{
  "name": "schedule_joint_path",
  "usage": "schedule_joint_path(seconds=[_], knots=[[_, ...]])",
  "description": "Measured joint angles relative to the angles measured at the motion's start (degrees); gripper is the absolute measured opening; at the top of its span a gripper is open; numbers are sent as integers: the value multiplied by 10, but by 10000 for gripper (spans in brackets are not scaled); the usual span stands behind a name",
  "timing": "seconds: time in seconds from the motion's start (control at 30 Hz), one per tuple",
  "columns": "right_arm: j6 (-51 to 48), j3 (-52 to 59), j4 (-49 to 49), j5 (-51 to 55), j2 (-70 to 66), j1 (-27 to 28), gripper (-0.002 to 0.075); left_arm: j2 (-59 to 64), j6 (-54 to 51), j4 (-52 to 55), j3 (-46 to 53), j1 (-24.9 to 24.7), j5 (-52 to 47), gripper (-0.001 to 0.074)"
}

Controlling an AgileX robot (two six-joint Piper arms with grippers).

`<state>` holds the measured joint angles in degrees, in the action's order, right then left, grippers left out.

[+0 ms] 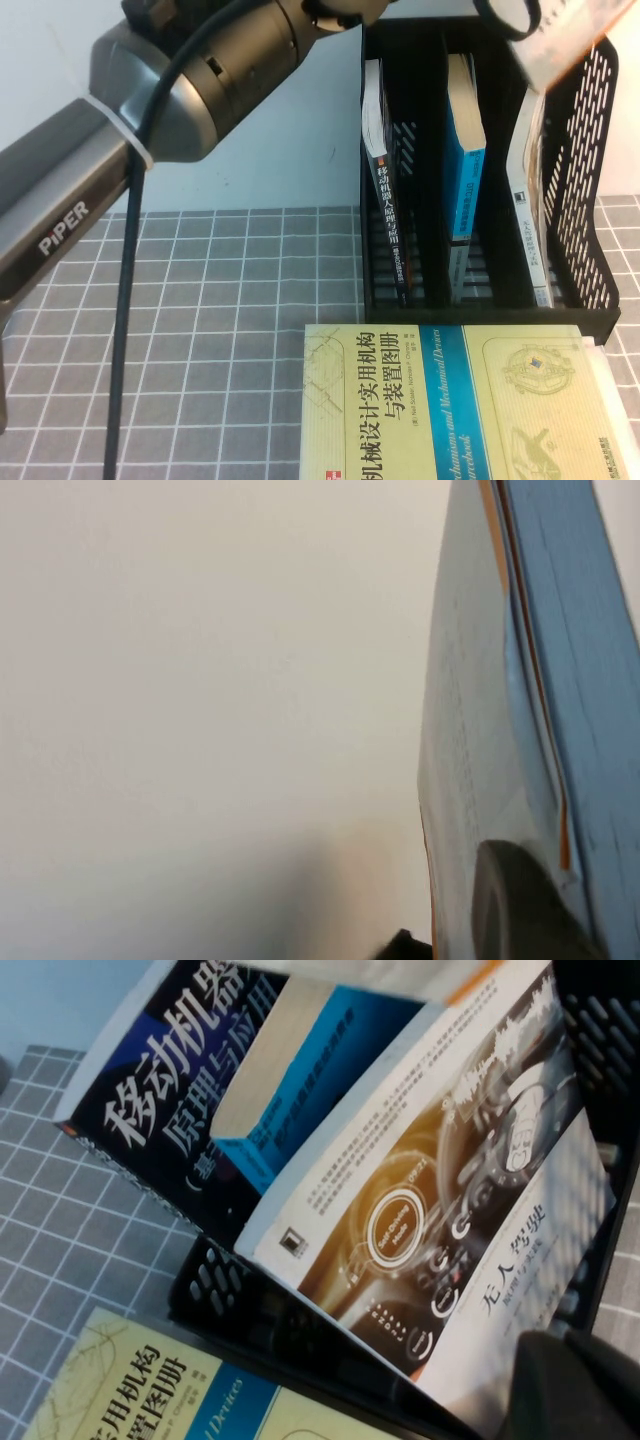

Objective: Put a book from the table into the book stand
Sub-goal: Place the book on the book shelf

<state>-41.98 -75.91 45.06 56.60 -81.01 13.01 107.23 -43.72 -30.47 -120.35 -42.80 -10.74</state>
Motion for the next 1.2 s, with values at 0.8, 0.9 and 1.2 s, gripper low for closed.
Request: schedule_joint_path(seconds=[0.8, 0.9, 1.2], knots=[[-85, 0, 218, -54, 0, 0, -3, -77, 349, 62, -13, 0, -87, 100], [-109, 0, 271, -55, 0, 0, -3, -87, 406, 62, -17, 0, -134, 100], [-105, 0, 254, -28, -8, 0, -3, -61, 510, 98, -17, -2, -235, 100]])
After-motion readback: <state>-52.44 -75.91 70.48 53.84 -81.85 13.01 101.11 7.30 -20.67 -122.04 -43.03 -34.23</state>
